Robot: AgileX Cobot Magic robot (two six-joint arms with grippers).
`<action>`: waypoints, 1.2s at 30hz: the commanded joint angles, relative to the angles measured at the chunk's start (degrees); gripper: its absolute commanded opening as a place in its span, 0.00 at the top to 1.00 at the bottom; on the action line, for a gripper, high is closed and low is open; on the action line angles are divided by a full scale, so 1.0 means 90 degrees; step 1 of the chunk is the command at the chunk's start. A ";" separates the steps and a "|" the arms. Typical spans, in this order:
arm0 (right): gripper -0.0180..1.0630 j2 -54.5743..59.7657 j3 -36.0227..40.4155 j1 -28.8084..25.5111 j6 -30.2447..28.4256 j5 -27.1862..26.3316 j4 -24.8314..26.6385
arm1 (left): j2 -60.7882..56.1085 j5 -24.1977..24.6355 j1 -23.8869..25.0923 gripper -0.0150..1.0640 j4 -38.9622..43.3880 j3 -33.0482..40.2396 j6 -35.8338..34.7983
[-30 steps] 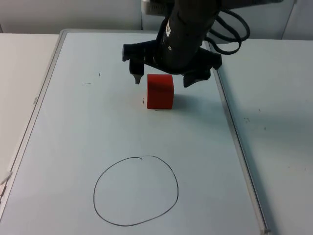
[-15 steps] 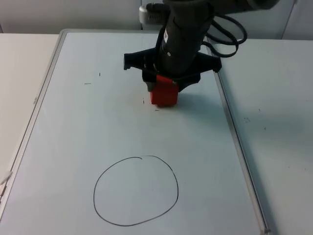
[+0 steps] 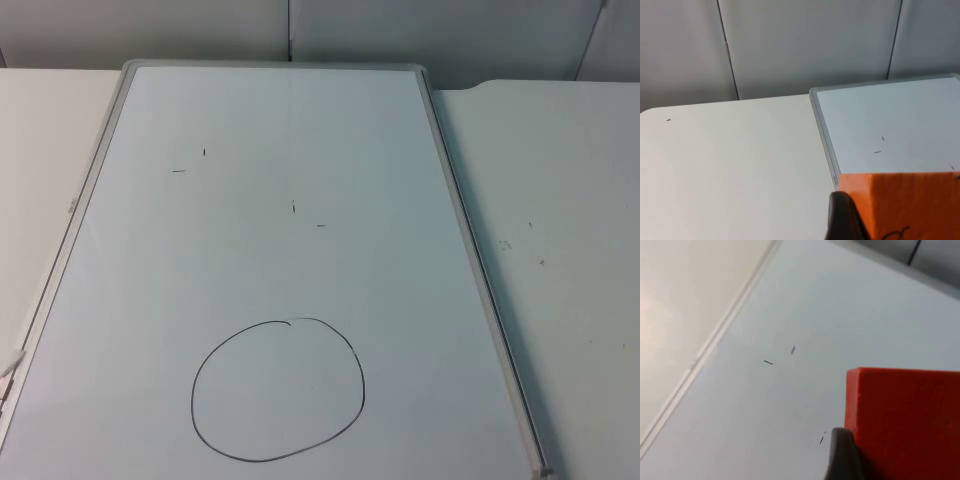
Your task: Pick up one cube with the left hand and another cube with the right hand. First place the cube in the right hand at the target position, then stack the cube in the left hand on top.
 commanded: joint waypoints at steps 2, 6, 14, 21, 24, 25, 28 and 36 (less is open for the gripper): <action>0.99 -0.0856 -0.0064 0.0026 -0.0519 0.0520 0.0152 | -0.0038 -0.0110 -0.0047 0.78 0.0032 0.0023 -0.0051; 0.99 -0.1900 0.0125 0.0026 -0.0926 0.1030 0.0350 | -0.0038 -0.0098 -0.0047 0.78 0.0032 0.0023 -0.0051; 0.99 -0.4336 0.2619 0.0274 -0.0884 0.0287 0.0443 | -0.0038 -0.0098 -0.0047 0.78 0.0032 0.0023 -0.0051; 0.99 -0.6030 0.5416 0.0274 -0.0915 -0.0976 0.1246 | -0.0038 -0.0098 -0.0047 0.78 0.0032 0.0023 -0.0051; 0.99 -0.6462 0.6526 0.0274 -0.0915 -0.1278 0.1246 | -0.0038 -0.0098 -0.0047 0.78 0.0016 0.0056 -0.0051; 0.99 -0.6462 0.6526 0.0274 -0.0915 -0.1278 0.1246 | -0.0038 -0.0098 -0.0047 0.78 0.0016 0.0056 -0.0051; 0.99 -0.6599 0.7477 0.0274 -0.0926 -0.1468 0.1234 | -0.0038 -0.0113 -0.0047 0.78 -0.0061 0.0075 -0.0024; 0.99 -0.6599 0.8479 0.0274 -0.0926 -0.1983 0.1257 | -0.0038 -0.0113 -0.0047 0.78 -0.0048 0.0075 -0.0024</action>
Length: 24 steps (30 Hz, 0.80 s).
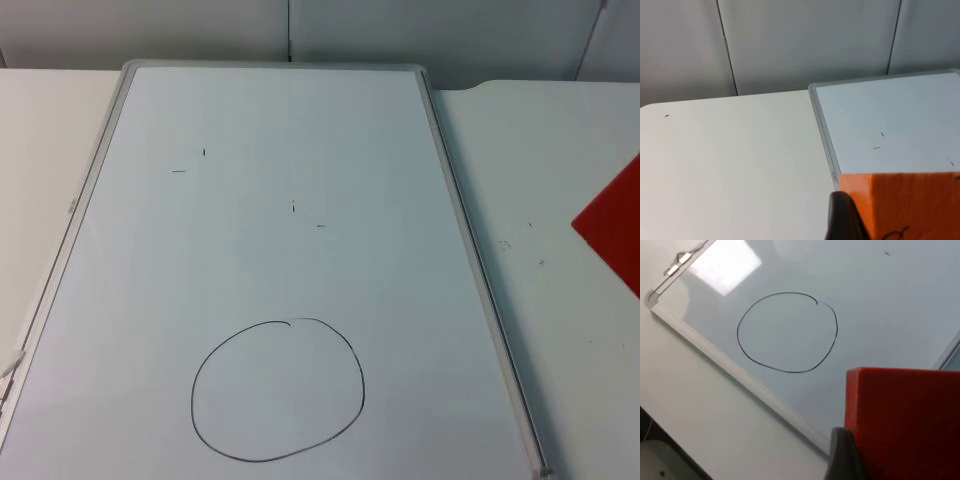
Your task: Pick up one cube with the left hand and another cube with the right hand. First place the cube in the right hand at the target position, then stack the cube in the left hand on top.
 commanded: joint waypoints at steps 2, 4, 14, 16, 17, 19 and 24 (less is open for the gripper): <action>0.99 -0.0051 0.0108 0.0015 -0.0021 -0.0301 0.0021 | -0.0038 -0.0113 -0.0047 0.78 -0.0008 0.0007 -0.0024; 0.99 -0.0013 0.0109 0.0015 -0.0043 -0.0316 -0.0023 | -0.0038 -0.0113 -0.0047 0.78 -0.0008 0.0007 -0.0024; 0.99 0.0916 -0.0325 0.0093 -0.0063 -0.0741 -0.0013 | -0.0038 -0.0150 -0.0047 0.78 -0.0008 0.0007 -0.0024; 0.99 0.1240 -0.0502 0.0197 -0.0063 -0.0690 -0.0013 | -0.0038 -0.0150 -0.0047 0.78 -0.0008 0.0007 -0.0024; 0.99 0.1490 -0.0654 0.0326 -0.0063 -0.0655 -0.0013 | -0.0038 -0.0150 -0.0047 0.78 -0.0008 0.0007 -0.0024; 0.99 0.2284 -0.1130 0.0701 -0.0047 -0.0642 -0.0056 | -0.0038 -0.0150 -0.0047 0.78 -0.0008 0.0007 -0.0010; 0.99 0.3447 -0.1705 0.1176 0.0252 -0.0665 -0.0069 | -0.0038 -0.0136 -0.0047 0.78 0.0005 0.0007 -0.0010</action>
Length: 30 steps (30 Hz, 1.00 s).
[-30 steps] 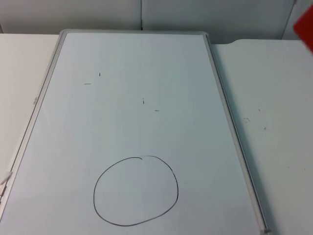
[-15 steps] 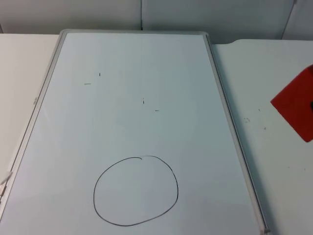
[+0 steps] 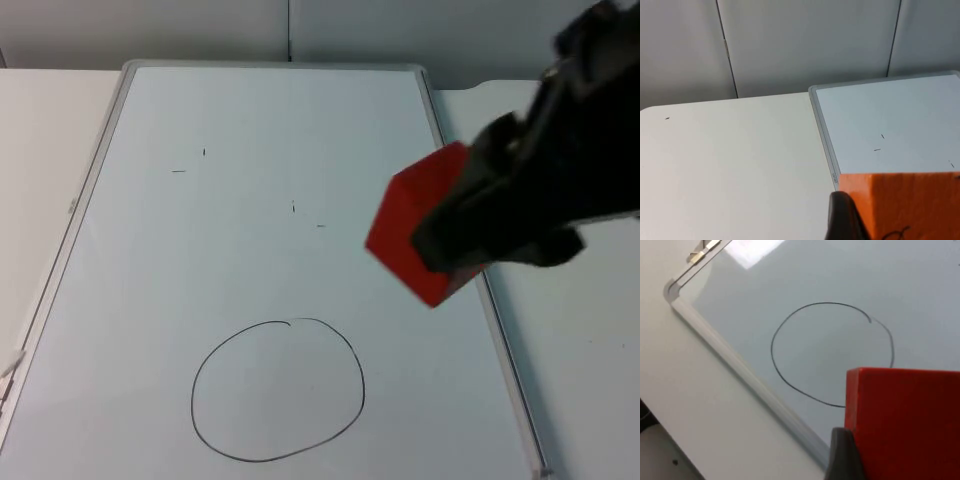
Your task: Pick up one cube with the left hand and another cube with the right hand. First place the cube in the right hand at the target position, then stack the cube in the left hand on top.
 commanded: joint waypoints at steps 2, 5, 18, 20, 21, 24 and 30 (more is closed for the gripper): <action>0.99 0.0798 -0.0340 0.0349 0.0308 -0.0087 -0.0189 | -0.0038 -0.0112 -0.0047 0.78 0.0005 0.0007 -0.0025; 0.99 0.1477 -0.0391 0.0652 0.1117 -0.0342 -0.0984 | -0.0038 -0.0112 -0.0047 0.78 0.0005 0.0007 -0.0025; 0.99 0.2812 -0.0407 0.0842 0.1583 -0.1811 -0.1354 | -0.0038 -0.0112 -0.0047 0.78 0.0005 0.0007 -0.0025; 0.99 0.2983 -0.0407 0.0842 0.1583 -0.1966 -0.1354 | -0.0038 -0.0112 -0.0047 0.78 0.0005 0.0007 -0.0025; 0.99 0.3057 -0.0407 0.0842 0.1583 -0.2009 -0.1354 | -0.0038 -0.0112 -0.0047 0.78 0.0005 0.0007 -0.0025; 0.99 0.3254 -0.0407 0.0842 0.1583 -0.2181 -0.1380 | -0.0038 -0.0112 -0.0047 0.78 0.0005 0.0007 -0.0025; 0.99 0.3489 -0.0407 0.0829 0.1583 -0.2526 -0.1378 | -0.0038 -0.0112 -0.0047 0.78 0.0005 0.0007 -0.0025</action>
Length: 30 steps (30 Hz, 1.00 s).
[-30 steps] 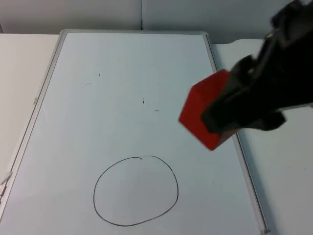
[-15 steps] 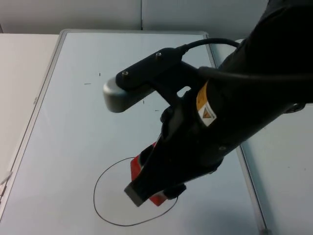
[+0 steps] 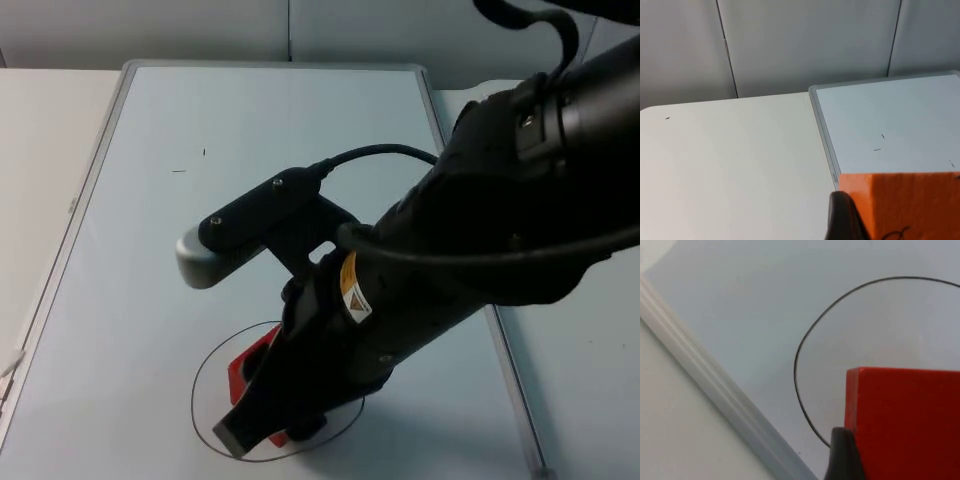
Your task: Pick up one cube with the left hand and another cube with the right hand. First place the cube in the right hand at the target position, then stack the cube in the left hand on top.
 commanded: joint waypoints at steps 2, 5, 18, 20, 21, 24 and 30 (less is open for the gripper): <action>0.99 0.0070 -0.0050 0.0006 0.0031 -0.0287 -0.0131 | -0.0038 -0.0088 -0.0047 0.78 0.0005 0.0007 -0.0025; 0.99 0.0140 -0.0050 -0.0008 0.0456 -0.0287 -0.0482 | -0.0038 -0.0076 -0.0047 0.78 0.0005 0.0007 -0.0025; 0.99 0.0289 -0.0050 -0.0236 0.0899 -0.0262 -0.0860 | -0.0038 -0.0076 -0.0047 0.78 0.0005 0.0007 -0.0025; 0.99 0.0289 -0.0050 -0.0236 0.0899 -0.0262 -0.0860 | -0.0038 -0.0076 -0.0047 0.78 0.0005 0.0007 -0.0025; 0.99 0.0289 -0.0050 -0.0236 0.0899 -0.0262 -0.0860 | -0.0038 -0.0076 -0.0047 0.78 0.0005 0.0007 -0.0025; 0.99 0.0289 -0.0050 -0.0236 0.0899 -0.0262 -0.0860 | -0.0038 -0.0076 -0.0047 0.78 0.0005 0.0007 -0.0025; 0.99 0.0289 -0.0050 -0.0236 0.0887 -0.0262 -0.0860 | -0.0038 -0.0053 -0.0047 0.78 -0.0004 0.0007 -0.0025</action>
